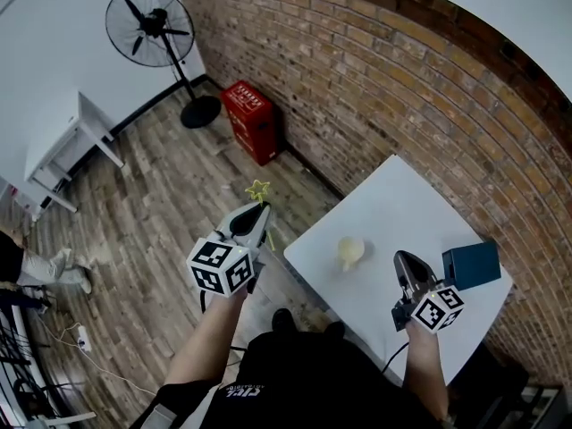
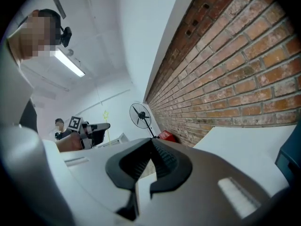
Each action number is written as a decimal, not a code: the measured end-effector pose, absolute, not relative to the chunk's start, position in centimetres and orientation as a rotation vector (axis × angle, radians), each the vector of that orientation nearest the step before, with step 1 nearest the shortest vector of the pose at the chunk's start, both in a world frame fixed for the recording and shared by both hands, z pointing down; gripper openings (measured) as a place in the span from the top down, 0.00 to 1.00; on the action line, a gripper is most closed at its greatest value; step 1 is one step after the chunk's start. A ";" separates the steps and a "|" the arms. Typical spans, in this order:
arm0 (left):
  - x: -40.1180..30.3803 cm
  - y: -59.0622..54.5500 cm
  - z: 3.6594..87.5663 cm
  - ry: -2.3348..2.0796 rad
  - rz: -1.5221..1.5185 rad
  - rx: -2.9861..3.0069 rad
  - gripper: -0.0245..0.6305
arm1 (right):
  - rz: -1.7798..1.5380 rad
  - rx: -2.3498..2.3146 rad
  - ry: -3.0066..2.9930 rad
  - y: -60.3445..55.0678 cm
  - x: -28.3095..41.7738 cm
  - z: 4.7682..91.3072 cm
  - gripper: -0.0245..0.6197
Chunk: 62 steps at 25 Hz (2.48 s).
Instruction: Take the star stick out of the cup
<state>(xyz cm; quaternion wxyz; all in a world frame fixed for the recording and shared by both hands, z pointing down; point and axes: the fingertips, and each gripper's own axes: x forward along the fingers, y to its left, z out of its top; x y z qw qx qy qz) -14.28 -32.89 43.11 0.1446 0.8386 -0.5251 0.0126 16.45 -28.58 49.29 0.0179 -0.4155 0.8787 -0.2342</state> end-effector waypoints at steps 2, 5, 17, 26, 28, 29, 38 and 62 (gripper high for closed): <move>-15.9 -32.7 43.4 -1.546 0.013 2.387 0.93 | -0.684 -1.314 2.727 -28.6 15.9 48.6 0.96; -17.2 -32.5 43.5 -1.591 -0.007 2.366 0.93 | -0.593 -1.358 2.702 -28.7 15.9 46.9 0.96; -9.5 -31.6 46.1 -1.436 0.158 2.499 0.93 | -0.577 -1.385 2.754 -28.9 15.3 47.0 0.96; -9.4 -33.2 46.3 -1.462 0.176 2.482 0.93 | -0.548 -1.322 2.802 -28.6 14.4 46.6 0.96; -9.7 -33.7 46.1 -1.472 0.170 2.478 0.93 | -0.530 -1.319 2.798 -28.6 14.6 46.4 0.96; -9.8 -34.0 45.9 -1.477 0.163 2.477 0.93 | -0.523 -1.317 2.795 -28.7 14.7 46.3 0.96; -10.8 -35.0 44.1 -1.519 0.147 2.491 0.93 | -0.441 -1.359 2.773 -28.8 16.0 45.5 0.96; -11.7 -35.4 45.2 -1.529 0.155 2.460 0.93 | -0.470 -1.323 2.793 -29.6 15.2 46.3 0.96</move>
